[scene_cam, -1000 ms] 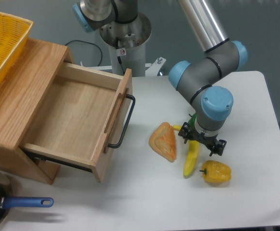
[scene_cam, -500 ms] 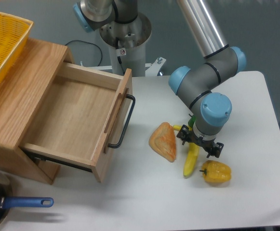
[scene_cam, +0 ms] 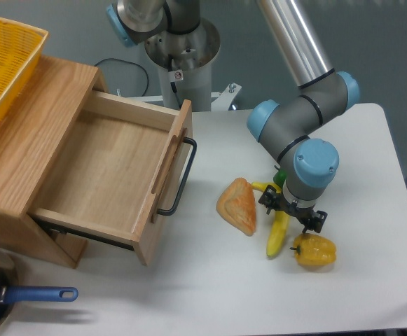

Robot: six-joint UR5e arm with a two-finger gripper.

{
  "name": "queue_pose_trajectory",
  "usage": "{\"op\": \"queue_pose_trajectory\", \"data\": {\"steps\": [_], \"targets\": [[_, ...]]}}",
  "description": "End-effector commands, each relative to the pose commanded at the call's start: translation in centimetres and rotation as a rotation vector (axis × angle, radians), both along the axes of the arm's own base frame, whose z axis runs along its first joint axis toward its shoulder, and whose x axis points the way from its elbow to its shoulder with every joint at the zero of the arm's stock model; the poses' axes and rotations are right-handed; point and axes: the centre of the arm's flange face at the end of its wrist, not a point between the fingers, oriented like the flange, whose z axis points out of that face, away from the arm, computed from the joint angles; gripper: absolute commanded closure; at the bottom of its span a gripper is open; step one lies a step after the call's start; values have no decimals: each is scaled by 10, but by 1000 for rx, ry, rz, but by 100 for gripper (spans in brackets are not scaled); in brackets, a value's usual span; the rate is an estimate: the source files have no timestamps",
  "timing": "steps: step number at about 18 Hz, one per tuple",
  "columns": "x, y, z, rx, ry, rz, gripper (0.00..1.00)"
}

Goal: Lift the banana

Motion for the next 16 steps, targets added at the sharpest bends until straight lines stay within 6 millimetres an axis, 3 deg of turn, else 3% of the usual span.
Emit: {"op": "queue_pose_trajectory", "data": {"steps": [16], "targets": [[1,0,-9,-6,-7,0,3]]}}
